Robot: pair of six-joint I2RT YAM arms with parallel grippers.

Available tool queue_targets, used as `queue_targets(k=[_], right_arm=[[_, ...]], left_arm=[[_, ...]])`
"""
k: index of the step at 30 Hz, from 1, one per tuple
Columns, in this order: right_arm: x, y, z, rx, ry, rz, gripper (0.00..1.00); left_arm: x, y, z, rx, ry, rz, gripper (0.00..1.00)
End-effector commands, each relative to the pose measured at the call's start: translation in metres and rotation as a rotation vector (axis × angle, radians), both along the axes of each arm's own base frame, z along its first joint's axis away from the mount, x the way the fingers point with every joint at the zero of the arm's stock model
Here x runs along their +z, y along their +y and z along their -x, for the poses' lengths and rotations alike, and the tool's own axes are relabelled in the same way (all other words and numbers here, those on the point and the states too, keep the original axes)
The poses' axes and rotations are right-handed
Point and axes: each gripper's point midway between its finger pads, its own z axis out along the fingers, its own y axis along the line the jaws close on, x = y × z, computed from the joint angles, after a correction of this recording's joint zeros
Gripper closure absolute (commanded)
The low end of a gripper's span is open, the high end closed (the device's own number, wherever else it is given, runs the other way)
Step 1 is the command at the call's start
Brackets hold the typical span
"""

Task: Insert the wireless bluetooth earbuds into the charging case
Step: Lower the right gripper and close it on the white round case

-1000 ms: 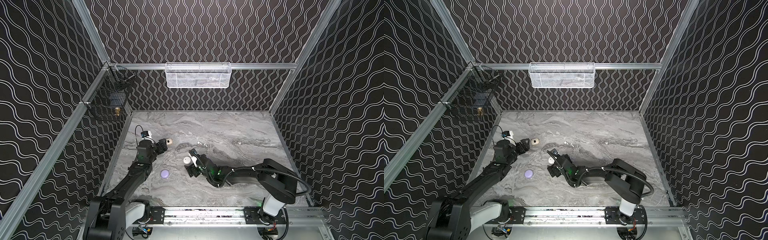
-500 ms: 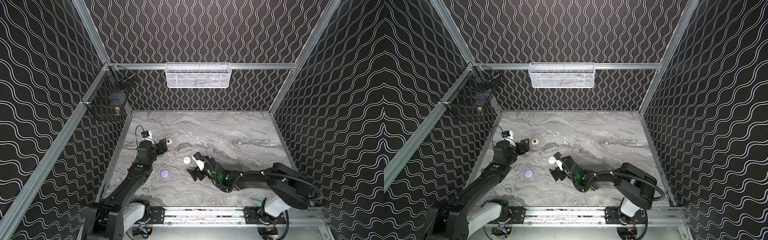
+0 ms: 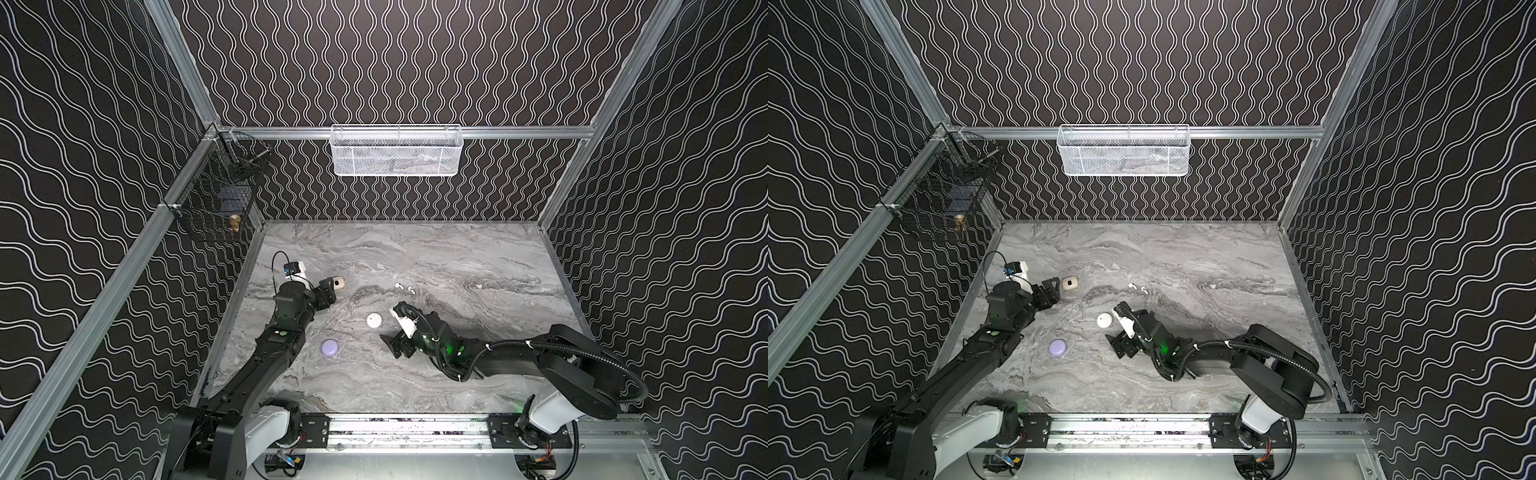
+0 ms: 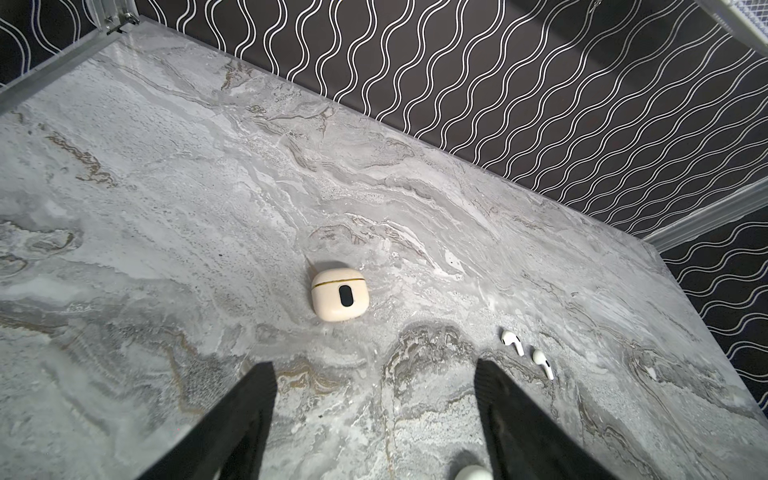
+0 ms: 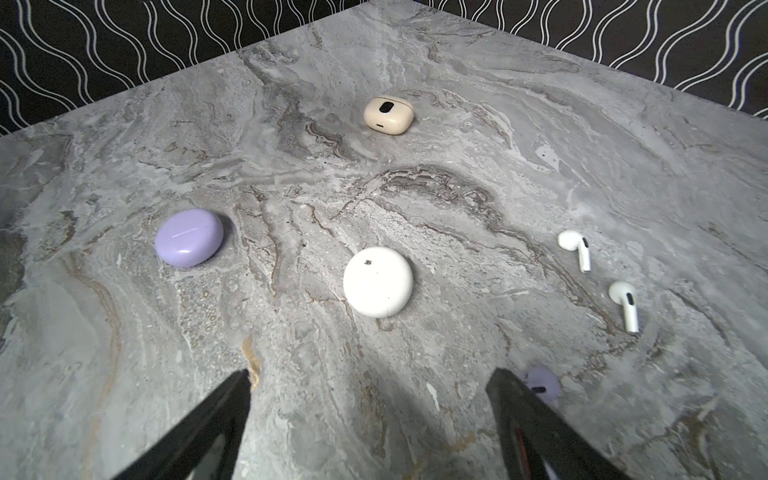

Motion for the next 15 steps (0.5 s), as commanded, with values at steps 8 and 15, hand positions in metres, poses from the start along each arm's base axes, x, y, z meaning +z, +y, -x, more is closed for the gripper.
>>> queue_targets(k=[8, 15], right_arm=[[0.001, 0.003, -0.004, 0.026, -0.011, -0.018, 0.12], [-0.004, 0.008, -0.012, 0.024, 0.001, -0.001, 0.12]], left_arm=[[-0.002, -0.001, -0.002, -0.005, -0.001, -0.017, 0.22], [-0.003, -0.002, -0.002, -0.009, 0.000, -0.011, 0.22]])
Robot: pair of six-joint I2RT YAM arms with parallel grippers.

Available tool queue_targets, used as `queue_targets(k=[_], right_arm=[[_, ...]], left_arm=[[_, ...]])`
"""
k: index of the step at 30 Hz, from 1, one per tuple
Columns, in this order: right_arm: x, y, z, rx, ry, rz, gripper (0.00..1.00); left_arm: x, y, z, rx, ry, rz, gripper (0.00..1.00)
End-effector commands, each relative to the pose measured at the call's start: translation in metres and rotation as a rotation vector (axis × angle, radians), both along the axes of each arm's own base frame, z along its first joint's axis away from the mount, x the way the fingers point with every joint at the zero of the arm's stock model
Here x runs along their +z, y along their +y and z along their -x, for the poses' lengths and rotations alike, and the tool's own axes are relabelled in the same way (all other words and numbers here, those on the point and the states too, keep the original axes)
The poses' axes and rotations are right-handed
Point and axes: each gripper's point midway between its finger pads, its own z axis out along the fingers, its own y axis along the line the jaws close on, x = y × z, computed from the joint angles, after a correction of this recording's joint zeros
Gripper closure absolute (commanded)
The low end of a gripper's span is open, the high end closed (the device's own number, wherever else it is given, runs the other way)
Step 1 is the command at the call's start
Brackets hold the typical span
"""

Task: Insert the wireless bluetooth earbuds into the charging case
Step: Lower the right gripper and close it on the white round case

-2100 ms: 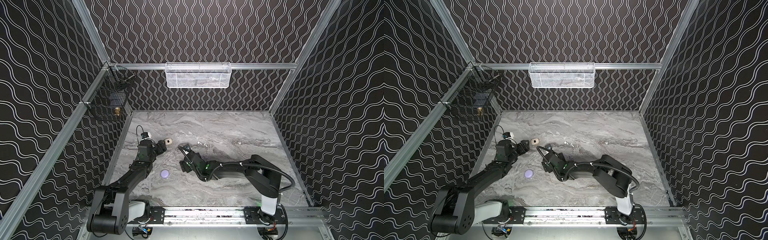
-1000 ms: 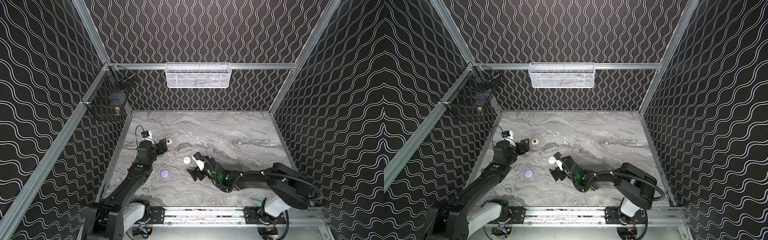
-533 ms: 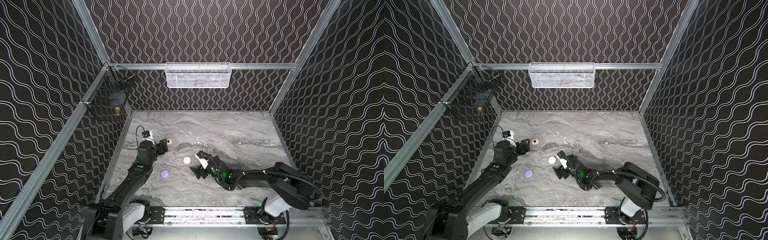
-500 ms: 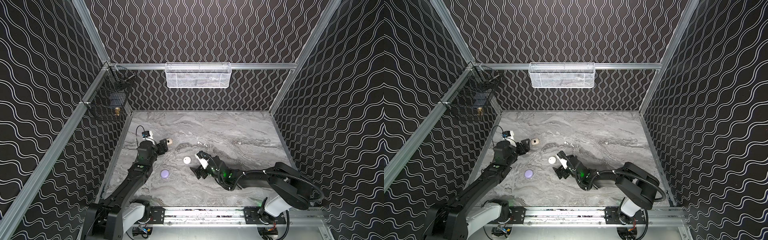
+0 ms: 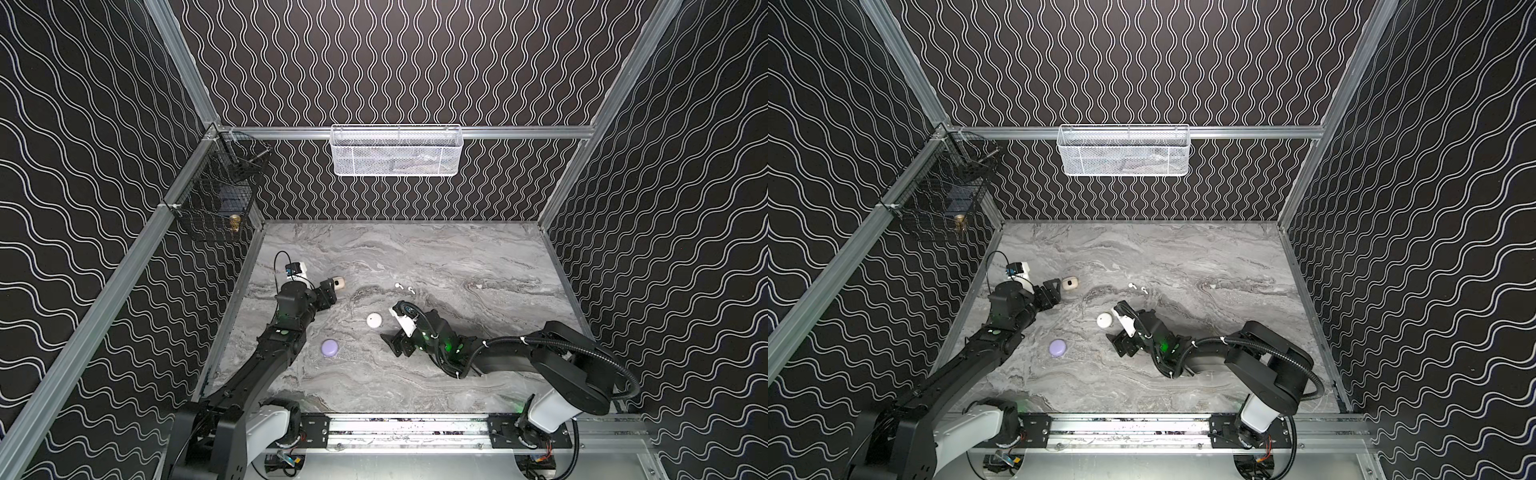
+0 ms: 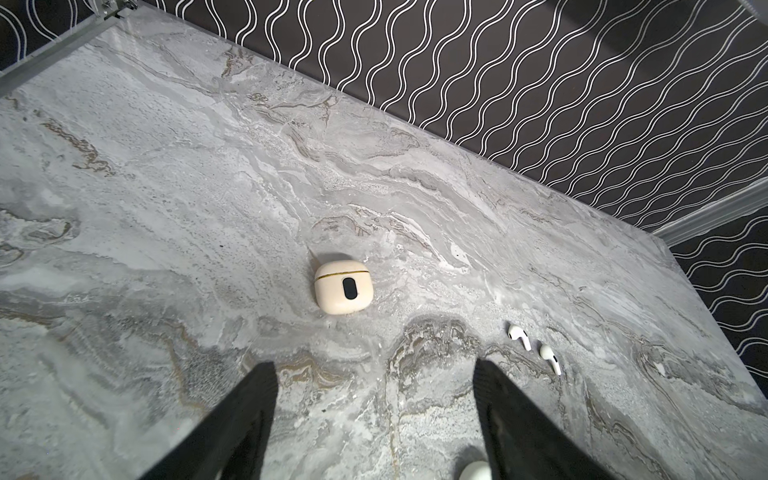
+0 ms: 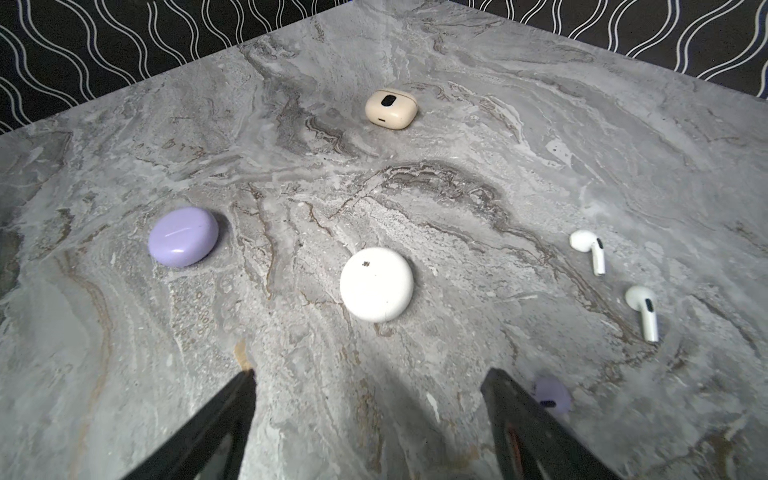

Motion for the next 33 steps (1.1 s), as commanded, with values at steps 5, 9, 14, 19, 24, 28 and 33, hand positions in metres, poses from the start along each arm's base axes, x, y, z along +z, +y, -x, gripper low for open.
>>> queue_targets(k=[5, 9, 14, 19, 24, 28, 33], right_arm=[[0.000, 0.010, -0.010, 0.018, -0.005, 0.006, 0.11], [-0.007, 0.017, -0.013, 0.031, 0.006, 0.027, 0.09], [-0.022, 0.026, -0.021, 0.037, 0.037, 0.069, 0.08], [-0.034, 0.037, -0.028, 0.050, 0.061, 0.099, 0.07], [-0.052, 0.045, -0.034, 0.054, 0.086, 0.139, 0.07], [-0.061, 0.046, -0.036, 0.048, 0.094, 0.162, 0.07], [-0.067, 0.046, -0.038, 0.046, 0.101, 0.178, 0.09]], left_arm=[[0.002, 0.000, -0.001, 0.000, -0.014, -0.008, 0.22], [0.000, 0.000, -0.002, 0.000, -0.008, -0.006, 0.22], [-0.001, 0.001, -0.003, 0.007, -0.005, -0.011, 0.22], [-0.002, 0.000, -0.004, 0.001, -0.002, -0.009, 0.22], [-0.003, 0.000, -0.005, 0.000, 0.001, -0.008, 0.22], [-0.003, 0.000, -0.004, 0.004, 0.002, -0.008, 0.22], [-0.003, 0.001, -0.004, 0.005, 0.001, -0.009, 0.22]])
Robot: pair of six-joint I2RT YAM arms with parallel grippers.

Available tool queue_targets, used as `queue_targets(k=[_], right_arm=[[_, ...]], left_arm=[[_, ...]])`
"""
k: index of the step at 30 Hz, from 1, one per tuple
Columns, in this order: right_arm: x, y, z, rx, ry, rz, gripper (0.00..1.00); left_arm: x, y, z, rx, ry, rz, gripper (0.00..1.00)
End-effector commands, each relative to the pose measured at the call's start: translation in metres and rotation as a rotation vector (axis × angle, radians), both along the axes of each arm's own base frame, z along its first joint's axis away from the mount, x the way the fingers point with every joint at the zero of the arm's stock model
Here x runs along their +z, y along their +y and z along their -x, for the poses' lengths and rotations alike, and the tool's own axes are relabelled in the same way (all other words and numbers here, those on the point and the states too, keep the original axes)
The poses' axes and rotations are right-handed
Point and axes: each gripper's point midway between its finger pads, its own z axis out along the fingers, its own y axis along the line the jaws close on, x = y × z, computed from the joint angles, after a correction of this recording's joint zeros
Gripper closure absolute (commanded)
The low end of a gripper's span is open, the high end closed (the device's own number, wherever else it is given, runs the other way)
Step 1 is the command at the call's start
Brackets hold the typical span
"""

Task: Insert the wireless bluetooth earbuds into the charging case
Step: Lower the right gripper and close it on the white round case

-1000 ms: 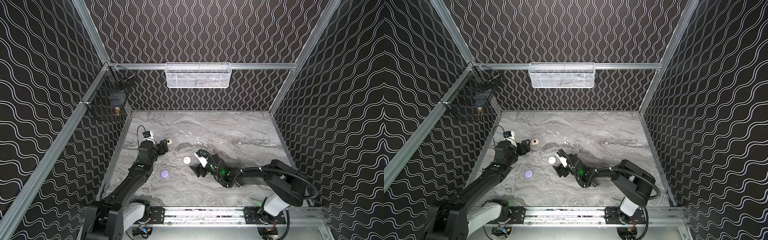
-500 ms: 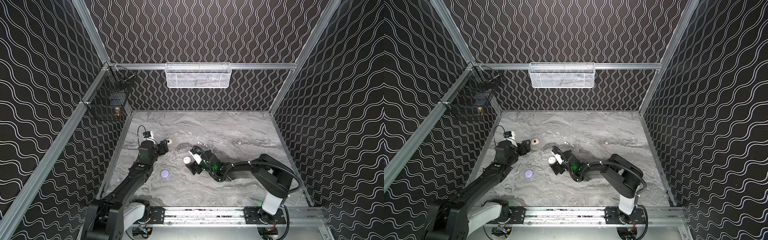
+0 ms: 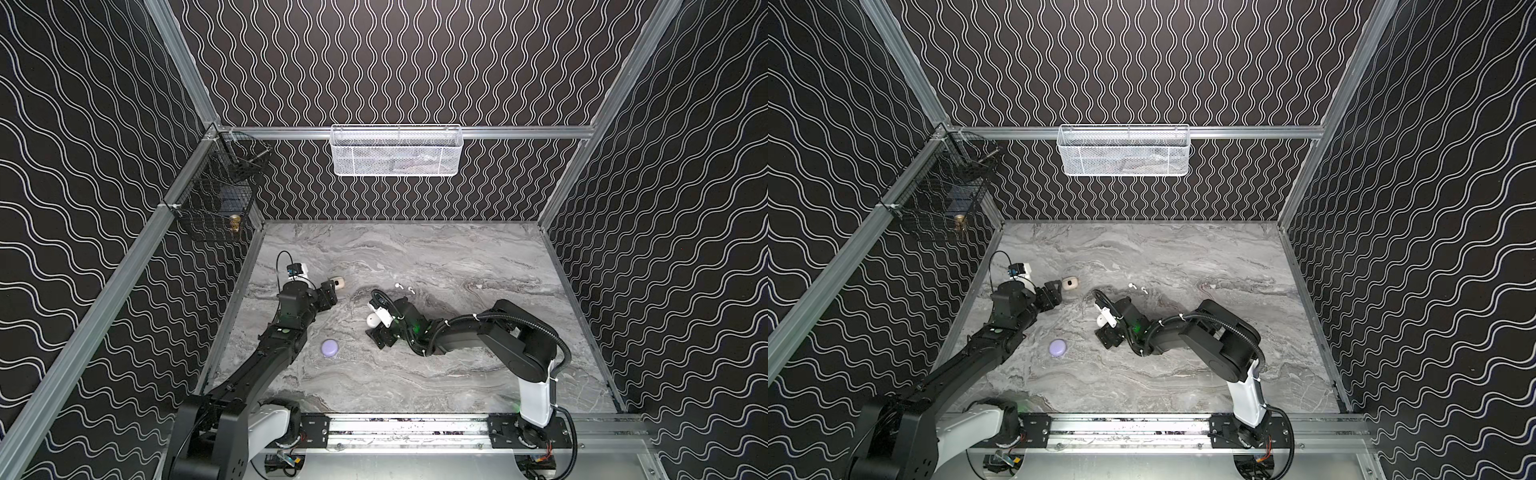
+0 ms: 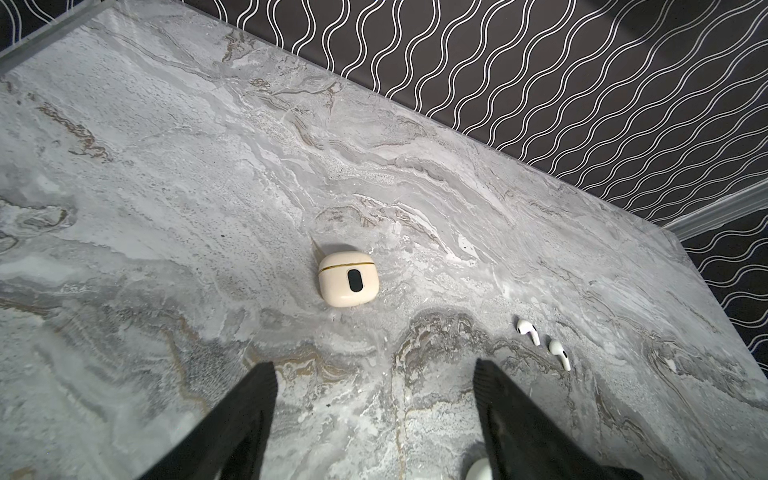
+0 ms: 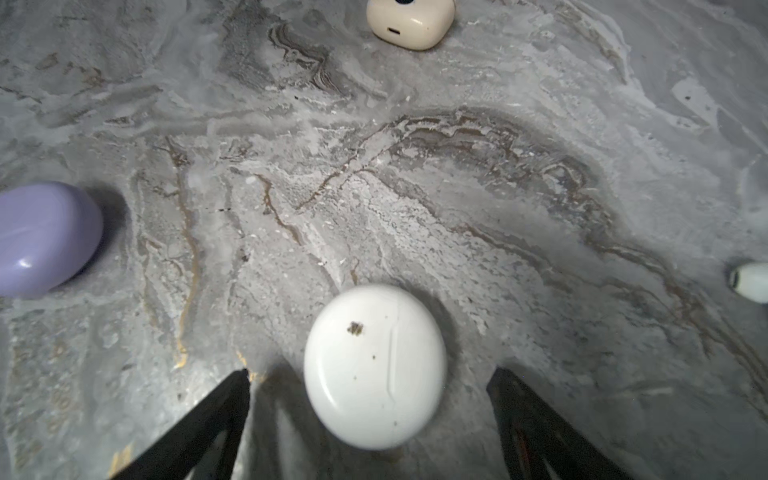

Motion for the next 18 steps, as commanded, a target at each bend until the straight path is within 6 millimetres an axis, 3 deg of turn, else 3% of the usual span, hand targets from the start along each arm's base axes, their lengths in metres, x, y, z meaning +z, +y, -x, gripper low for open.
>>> queue_targets(k=[1, 18], right_arm=[[-0.003, 0.001, -0.001, 0.009, -0.005, 0.020, 0.10], [-0.018, 0.001, -0.004, 0.000, 0.010, 0.056, 0.23]], left_arm=[[0.008, 0.001, -0.003, 0.004, -0.028, -0.004, 0.22], [0.010, 0.001, -0.002, 0.003, -0.034, 0.000, 0.22]])
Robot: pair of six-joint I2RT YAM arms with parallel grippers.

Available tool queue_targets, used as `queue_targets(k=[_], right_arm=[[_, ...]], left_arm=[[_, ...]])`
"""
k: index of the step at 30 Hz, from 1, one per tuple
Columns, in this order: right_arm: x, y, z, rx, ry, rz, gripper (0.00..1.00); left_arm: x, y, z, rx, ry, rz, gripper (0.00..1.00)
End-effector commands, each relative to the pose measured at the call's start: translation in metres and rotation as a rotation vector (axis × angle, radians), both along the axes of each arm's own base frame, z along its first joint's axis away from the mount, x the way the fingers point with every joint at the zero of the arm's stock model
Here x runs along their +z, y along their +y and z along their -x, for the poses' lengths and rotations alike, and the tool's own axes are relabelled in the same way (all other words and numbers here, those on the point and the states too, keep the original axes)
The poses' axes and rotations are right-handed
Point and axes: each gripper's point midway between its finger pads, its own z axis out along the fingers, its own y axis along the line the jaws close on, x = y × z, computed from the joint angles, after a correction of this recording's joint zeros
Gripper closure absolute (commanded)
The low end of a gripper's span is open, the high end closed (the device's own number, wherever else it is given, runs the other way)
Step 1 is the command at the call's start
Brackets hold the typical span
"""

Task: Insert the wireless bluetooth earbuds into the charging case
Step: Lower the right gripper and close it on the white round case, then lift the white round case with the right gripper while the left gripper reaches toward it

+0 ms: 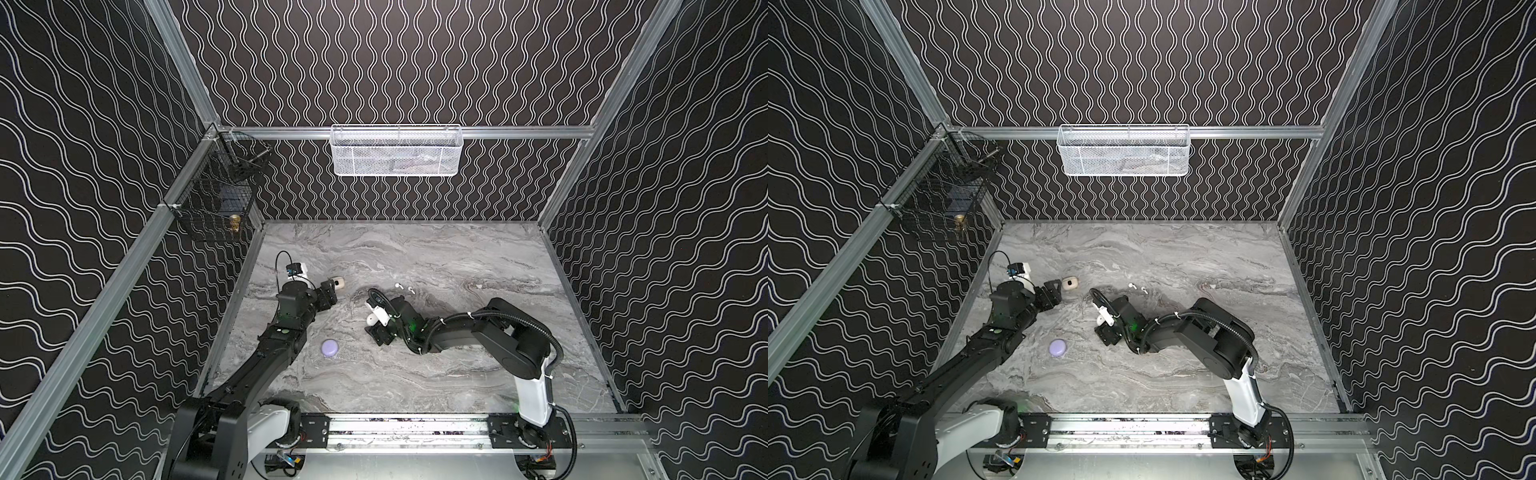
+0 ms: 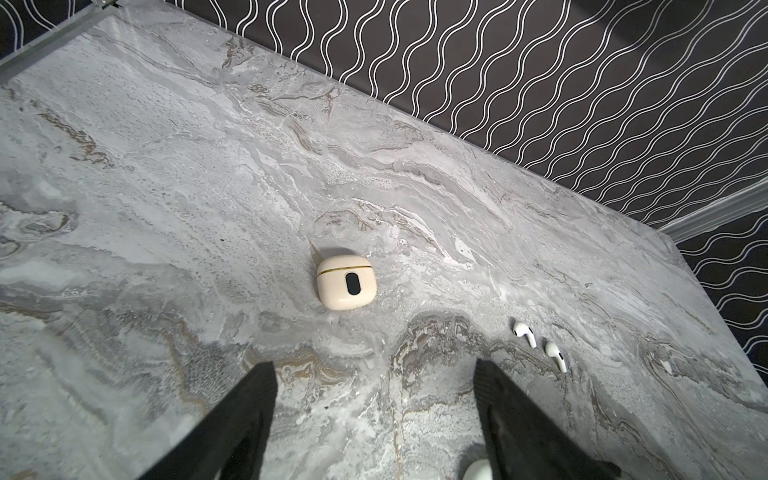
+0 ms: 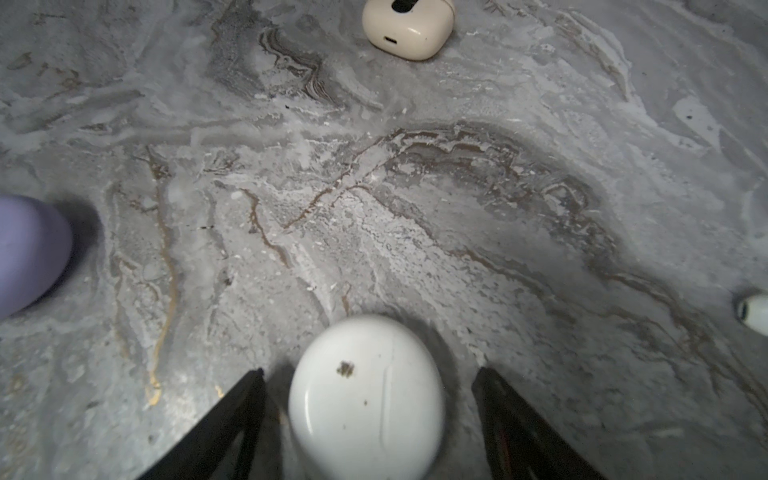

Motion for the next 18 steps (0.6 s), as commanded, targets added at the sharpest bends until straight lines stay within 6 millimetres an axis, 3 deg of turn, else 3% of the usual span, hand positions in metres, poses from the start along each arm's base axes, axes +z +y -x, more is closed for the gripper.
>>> queue_targets(k=[1, 14, 18], right_arm=[[-0.014, -0.007, 0.005, -0.002, 0.034, 0.046, 0.25], [-0.003, -0.007, 0.004, 0.000, 0.005, 0.022, 0.49], [0.015, -0.008, 0.006, 0.007, -0.028, -0.025, 0.54]], left_arm=[[0.006, 0.000, -0.002, 0.003, -0.023, -0.003, 0.22], [0.007, -0.002, -0.003, -0.006, -0.026, 0.011, 0.22], [0.011, -0.004, -0.001, -0.015, -0.037, 0.027, 0.22]])
